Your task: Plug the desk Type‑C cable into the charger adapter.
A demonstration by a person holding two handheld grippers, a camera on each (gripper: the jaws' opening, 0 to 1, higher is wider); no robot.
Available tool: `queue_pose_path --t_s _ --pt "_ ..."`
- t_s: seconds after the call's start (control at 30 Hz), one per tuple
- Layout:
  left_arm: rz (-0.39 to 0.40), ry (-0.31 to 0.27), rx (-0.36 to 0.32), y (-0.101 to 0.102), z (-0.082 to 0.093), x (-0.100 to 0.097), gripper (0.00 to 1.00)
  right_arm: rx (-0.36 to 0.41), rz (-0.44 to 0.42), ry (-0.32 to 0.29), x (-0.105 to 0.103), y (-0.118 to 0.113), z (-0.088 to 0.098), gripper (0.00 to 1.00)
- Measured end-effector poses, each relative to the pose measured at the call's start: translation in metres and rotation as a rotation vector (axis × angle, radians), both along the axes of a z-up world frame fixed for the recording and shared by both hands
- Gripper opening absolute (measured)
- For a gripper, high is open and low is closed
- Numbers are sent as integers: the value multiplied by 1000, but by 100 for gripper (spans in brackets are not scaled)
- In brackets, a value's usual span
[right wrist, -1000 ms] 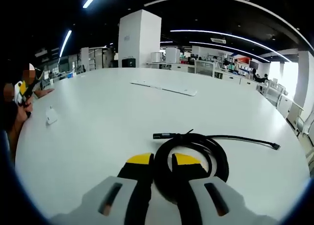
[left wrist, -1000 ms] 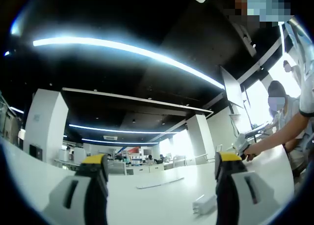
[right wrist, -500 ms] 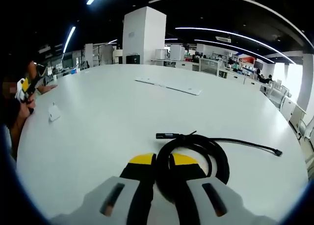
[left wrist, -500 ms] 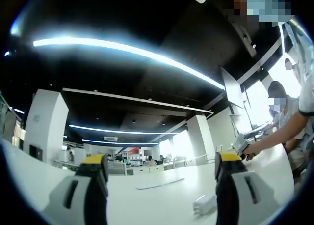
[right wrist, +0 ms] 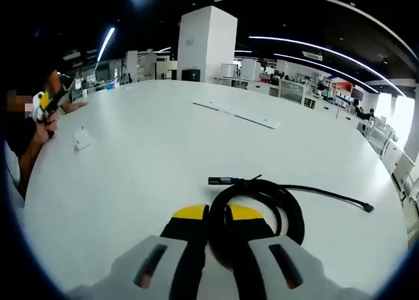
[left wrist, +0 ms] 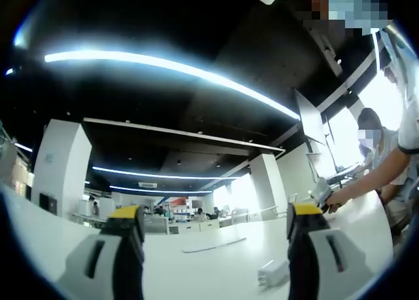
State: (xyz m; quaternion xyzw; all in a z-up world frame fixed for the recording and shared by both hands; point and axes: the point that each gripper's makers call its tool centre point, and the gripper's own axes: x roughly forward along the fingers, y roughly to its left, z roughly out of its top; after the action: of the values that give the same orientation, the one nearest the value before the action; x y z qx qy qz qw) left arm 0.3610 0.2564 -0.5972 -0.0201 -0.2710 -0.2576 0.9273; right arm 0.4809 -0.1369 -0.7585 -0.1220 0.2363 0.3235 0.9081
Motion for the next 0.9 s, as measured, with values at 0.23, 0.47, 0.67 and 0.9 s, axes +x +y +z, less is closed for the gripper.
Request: queue_pose_path --t_s 0.23,0.47,0.67,0.9 --pt "2 -2 0 0 1 0 91 -21 51 4 -3 -1 0 10" --pt "0 -2 -1 0 1 -1 91 -37 84 12 -9 -3 1 10" --pt "-1 -1 1 -1 1 -1 90 -37 114 17 -19 -2 1 10" --pt "-1 1 1 -2 0 -1 90 -37 152 22 -33 3 2 10"
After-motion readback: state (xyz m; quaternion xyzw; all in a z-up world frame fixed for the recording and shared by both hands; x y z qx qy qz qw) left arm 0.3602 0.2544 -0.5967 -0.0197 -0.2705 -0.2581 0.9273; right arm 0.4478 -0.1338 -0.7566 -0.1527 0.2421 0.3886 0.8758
